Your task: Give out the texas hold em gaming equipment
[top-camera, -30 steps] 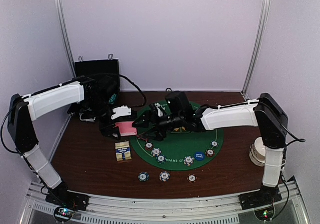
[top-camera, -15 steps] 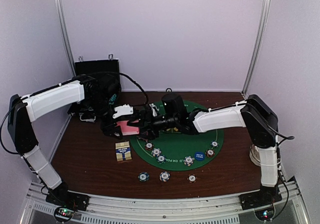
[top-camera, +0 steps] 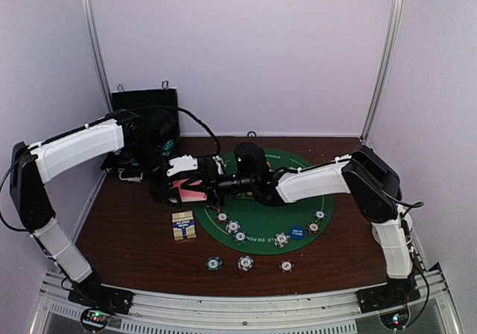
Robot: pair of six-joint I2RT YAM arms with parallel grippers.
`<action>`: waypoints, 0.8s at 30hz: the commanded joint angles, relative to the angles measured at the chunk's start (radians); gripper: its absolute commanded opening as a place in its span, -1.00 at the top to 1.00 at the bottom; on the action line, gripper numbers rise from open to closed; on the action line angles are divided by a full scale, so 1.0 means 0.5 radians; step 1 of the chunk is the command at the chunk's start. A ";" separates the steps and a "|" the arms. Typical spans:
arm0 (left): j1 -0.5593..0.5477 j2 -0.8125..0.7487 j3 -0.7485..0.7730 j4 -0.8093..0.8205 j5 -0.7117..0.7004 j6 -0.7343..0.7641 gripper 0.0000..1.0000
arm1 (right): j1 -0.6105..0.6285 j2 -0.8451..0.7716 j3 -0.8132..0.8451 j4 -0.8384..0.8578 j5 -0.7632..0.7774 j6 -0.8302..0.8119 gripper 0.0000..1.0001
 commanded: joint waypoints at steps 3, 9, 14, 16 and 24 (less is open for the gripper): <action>-0.015 -0.085 0.067 0.046 0.030 -0.023 1.00 | 0.017 0.055 0.018 0.281 -0.055 0.180 0.58; -0.012 -0.178 0.010 0.170 0.092 -0.076 -0.91 | 0.013 0.048 -0.046 0.474 -0.067 0.296 0.90; -0.012 -0.322 -0.106 0.275 0.278 -0.063 -0.95 | 0.013 0.045 -0.063 0.542 -0.071 0.338 0.93; -0.009 -0.336 -0.109 0.274 0.329 -0.069 -0.95 | 0.014 0.051 -0.068 0.587 -0.071 0.359 0.93; -0.003 -0.317 -0.140 0.279 0.384 -0.070 -0.95 | 0.016 0.014 -0.101 0.708 -0.077 0.413 0.93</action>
